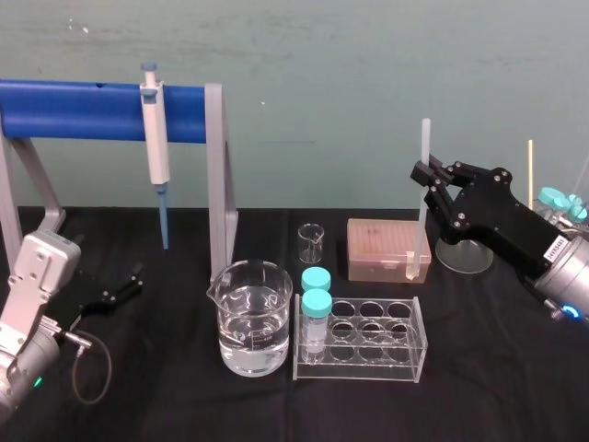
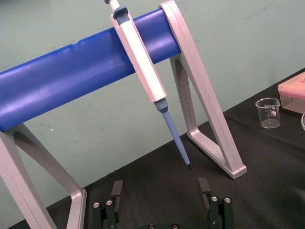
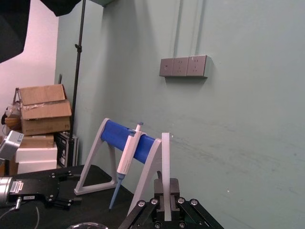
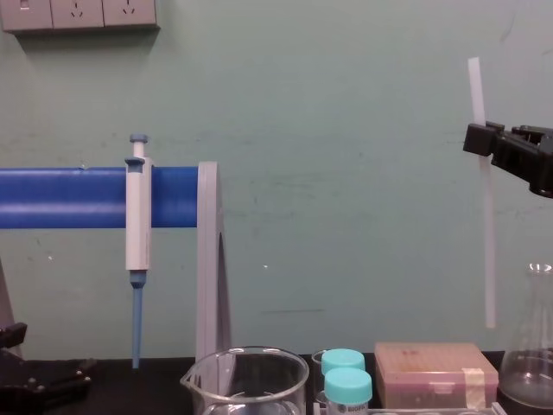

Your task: Pick up the stirring rod with one hand, then place it down.

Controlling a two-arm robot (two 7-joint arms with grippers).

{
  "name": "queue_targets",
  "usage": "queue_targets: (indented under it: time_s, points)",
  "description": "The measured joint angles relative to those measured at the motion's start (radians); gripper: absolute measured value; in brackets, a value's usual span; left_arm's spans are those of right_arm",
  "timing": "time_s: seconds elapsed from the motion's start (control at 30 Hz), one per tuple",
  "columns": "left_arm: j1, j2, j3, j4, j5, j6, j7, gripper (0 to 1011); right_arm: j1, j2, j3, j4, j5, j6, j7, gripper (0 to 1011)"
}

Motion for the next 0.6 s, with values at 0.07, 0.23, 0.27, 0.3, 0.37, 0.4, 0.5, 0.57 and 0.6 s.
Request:
queue_targets:
  time_s: [0.07,0.23,0.27,0.3,0.37,0.4,0.5,0.57,0.6]
  points:
    - [0.0,0.0,0.0,0.0,0.0,0.0,0.0,1000,0.0,0.0,0.0,0.0,0.0,0.0,0.0,67]
    - [0.0,0.0,0.0,0.0,0.0,0.0,0.0,1000,-0.001,-0.001,0.001,0.0,-0.001,0.0,0.0,67]
    - [0.0,0.0,0.0,0.0,0.0,0.0,0.0,1000,-0.001,-0.002,0.001,0.0,-0.001,0.0,0.001,68]
    - [0.0,0.0,0.0,0.0,0.0,0.0,0.0,1000,-0.001,-0.002,0.001,0.0,-0.001,0.0,0.001,68]
    - [0.0,0.0,0.0,0.0,0.0,0.0,0.0,1000,-0.001,-0.002,0.001,0.001,-0.002,0.0,0.001,68]
    - [0.0,0.0,0.0,0.0,0.0,0.0,0.0,1000,-0.002,-0.002,0.001,0.001,-0.002,0.0,0.001,67]
    - [0.0,0.0,0.0,0.0,0.0,0.0,0.0,1000,-0.002,-0.002,0.001,0.001,-0.002,0.0,0.001,67]
    - [0.0,0.0,0.0,0.0,0.0,0.0,0.0,1000,-0.002,-0.003,0.001,0.001,-0.003,0.0,0.001,67]
    - [0.0,0.0,0.0,0.0,0.0,0.0,0.0,1000,-0.002,-0.003,0.001,0.002,-0.003,0.0,0.001,68]
